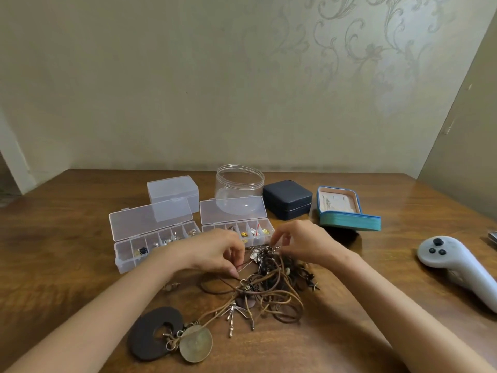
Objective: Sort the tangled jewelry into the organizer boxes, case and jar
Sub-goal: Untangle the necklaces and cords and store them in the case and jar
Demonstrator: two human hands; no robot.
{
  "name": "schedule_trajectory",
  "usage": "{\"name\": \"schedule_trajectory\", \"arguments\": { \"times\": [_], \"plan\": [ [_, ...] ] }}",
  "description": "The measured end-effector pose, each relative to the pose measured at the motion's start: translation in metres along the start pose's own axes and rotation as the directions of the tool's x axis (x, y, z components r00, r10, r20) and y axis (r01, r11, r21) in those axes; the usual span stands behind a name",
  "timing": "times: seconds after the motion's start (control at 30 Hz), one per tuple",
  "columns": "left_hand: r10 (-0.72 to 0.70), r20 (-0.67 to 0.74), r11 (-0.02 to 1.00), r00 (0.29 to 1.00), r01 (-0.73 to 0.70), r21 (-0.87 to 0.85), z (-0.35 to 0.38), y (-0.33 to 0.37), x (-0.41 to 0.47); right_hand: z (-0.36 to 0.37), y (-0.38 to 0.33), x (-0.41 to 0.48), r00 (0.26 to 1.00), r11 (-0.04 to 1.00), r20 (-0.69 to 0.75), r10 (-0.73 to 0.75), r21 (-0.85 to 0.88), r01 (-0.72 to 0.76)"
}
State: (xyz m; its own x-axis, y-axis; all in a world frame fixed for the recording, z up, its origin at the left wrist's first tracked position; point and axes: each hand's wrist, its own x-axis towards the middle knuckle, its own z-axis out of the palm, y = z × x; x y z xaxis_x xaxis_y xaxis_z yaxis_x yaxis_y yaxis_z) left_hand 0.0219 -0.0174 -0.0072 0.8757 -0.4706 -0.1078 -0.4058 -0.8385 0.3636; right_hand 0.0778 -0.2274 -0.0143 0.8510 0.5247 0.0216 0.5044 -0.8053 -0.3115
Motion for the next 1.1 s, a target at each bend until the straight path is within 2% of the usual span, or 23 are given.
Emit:
{"name": "schedule_trajectory", "arguments": {
  "times": [0.1,0.2,0.3,0.4,0.47,0.53,0.6,0.77,0.83,0.9,1.0,1.1],
  "plan": [
    [-0.032,-0.055,0.995,0.998,0.026,-0.094,-0.002,-0.005,-0.007,0.000,0.004,0.000,0.999,0.999,0.049,0.018,0.029,-0.020],
    [-0.086,-0.205,0.992,0.975,0.066,-0.106,0.001,-0.007,-0.008,-0.002,0.009,-0.004,0.998,0.996,0.051,0.046,0.077,-0.050],
    [-0.137,-0.427,0.989,0.894,0.146,-0.012,0.004,-0.007,-0.009,-0.007,0.011,-0.010,0.998,0.977,0.052,0.037,0.206,-0.047],
    [-0.162,-0.614,0.984,0.773,0.176,-0.038,0.000,-0.011,-0.012,-0.011,0.010,-0.014,0.999,0.935,0.012,0.029,0.354,-0.032],
    [-0.163,-0.675,0.986,0.720,0.149,-0.079,-0.001,-0.014,-0.013,-0.014,0.008,-0.016,0.996,0.895,-0.080,0.027,0.446,0.011],
    [-0.161,-0.690,0.987,0.706,0.131,-0.096,-0.001,-0.013,-0.013,-0.019,0.008,-0.018,0.988,0.847,-0.155,0.031,0.529,0.057],
    [-0.155,-0.695,0.988,0.703,0.122,-0.096,0.001,-0.011,-0.012,-0.021,0.009,-0.019,0.985,0.814,-0.170,0.040,0.577,0.067],
    [-0.183,-0.748,0.983,0.638,0.143,-0.118,-0.005,-0.012,-0.016,-0.008,0.008,-0.015,1.000,0.960,-0.006,0.024,0.281,-0.021],
    [-0.181,-0.715,0.981,0.675,0.170,-0.087,-0.006,-0.013,-0.018,-0.002,0.007,-0.013,0.999,0.973,0.040,0.023,0.229,-0.032],
    [-0.144,-0.642,0.983,0.753,0.181,-0.008,-0.003,-0.010,-0.017,0.001,0.007,-0.011,0.998,0.979,0.046,0.030,0.201,-0.038],
    [-0.010,-0.498,0.984,0.867,0.098,0.150,0.012,-0.003,-0.010,0.002,0.007,-0.010,0.997,0.979,0.062,0.035,0.200,-0.046],
    [0.053,-0.397,0.952,0.916,0.074,0.298,0.024,0.003,-0.002,0.002,0.006,-0.010,0.997,0.976,0.068,0.034,0.213,-0.047]
  ]
}}
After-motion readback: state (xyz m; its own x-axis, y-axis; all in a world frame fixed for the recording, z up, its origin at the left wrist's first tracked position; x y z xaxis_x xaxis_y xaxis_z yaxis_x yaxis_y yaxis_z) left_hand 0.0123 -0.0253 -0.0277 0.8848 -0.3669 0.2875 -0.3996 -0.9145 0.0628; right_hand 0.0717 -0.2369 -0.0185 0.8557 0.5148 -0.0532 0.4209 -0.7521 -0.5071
